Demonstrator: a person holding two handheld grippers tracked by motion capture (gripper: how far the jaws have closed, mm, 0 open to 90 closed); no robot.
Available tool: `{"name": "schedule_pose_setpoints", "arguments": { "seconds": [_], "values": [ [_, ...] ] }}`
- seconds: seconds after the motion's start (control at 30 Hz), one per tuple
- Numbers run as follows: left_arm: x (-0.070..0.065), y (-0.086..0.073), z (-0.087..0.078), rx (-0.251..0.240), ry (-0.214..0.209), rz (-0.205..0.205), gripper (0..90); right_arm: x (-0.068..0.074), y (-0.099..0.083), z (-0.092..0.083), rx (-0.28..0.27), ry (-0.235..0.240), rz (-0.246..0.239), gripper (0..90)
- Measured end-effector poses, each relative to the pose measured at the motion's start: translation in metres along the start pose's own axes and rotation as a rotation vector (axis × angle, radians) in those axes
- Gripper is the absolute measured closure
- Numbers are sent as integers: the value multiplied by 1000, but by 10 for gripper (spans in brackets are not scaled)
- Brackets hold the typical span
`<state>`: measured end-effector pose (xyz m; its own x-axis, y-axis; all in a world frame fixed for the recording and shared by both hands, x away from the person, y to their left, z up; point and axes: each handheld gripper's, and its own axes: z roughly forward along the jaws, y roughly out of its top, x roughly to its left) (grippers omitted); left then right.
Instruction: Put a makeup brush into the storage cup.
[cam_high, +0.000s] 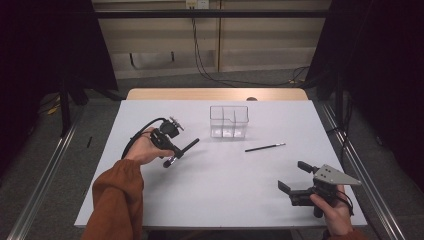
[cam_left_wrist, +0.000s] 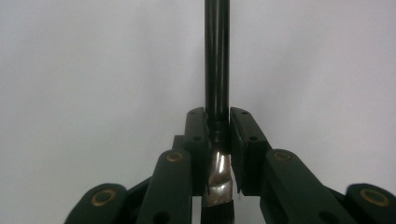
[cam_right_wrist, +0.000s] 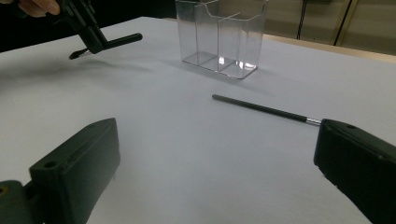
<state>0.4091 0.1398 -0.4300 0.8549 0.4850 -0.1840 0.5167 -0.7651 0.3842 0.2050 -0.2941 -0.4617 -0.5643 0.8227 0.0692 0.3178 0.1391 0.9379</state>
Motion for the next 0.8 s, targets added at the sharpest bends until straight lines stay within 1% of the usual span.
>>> {"name": "schedule_pose_setpoints", "arguments": {
  "seconds": [0.07,0.23,0.27,0.33,0.4,0.43,0.47,0.53,0.57,0.6,0.7,0.73,0.77,0.8],
  "values": [
    [0,-4,-2,-35,-7,-15,780,0,0,0,1,0,1,0],
    [1,-11,-11,-149,17,-50,781,0,0,0,1,-1,2,0],
    [1,-13,-13,-186,16,-57,781,0,0,0,0,-1,1,0],
    [1,-16,-15,-236,27,-67,781,0,0,0,0,0,1,0],
    [0,-18,-15,-266,47,-64,780,0,0,1,0,0,1,0],
    [-1,-19,-16,-302,53,-61,780,0,0,1,0,0,1,0],
    [-1,-19,-16,-302,53,-61,780,0,0,1,0,0,0,0],
    [-2,-20,-17,-324,62,-58,780,0,0,1,0,0,0,0],
    [-3,-20,-19,-347,56,-63,781,0,0,1,0,0,0,0],
    [-5,-20,-20,-361,63,-69,780,0,0,1,0,0,0,0],
    [-8,-22,-22,-405,53,-77,780,0,0,1,0,0,0,0],
    [-10,-23,-22,-428,53,-79,780,0,0,1,0,0,0,0],
    [-11,-24,-23,-442,62,-80,780,0,0,0,-2,-1,-2,0],
    [-11,-25,-24,-452,62,-78,780,0,0,0,-2,-1,-2,0]
  ]
}}
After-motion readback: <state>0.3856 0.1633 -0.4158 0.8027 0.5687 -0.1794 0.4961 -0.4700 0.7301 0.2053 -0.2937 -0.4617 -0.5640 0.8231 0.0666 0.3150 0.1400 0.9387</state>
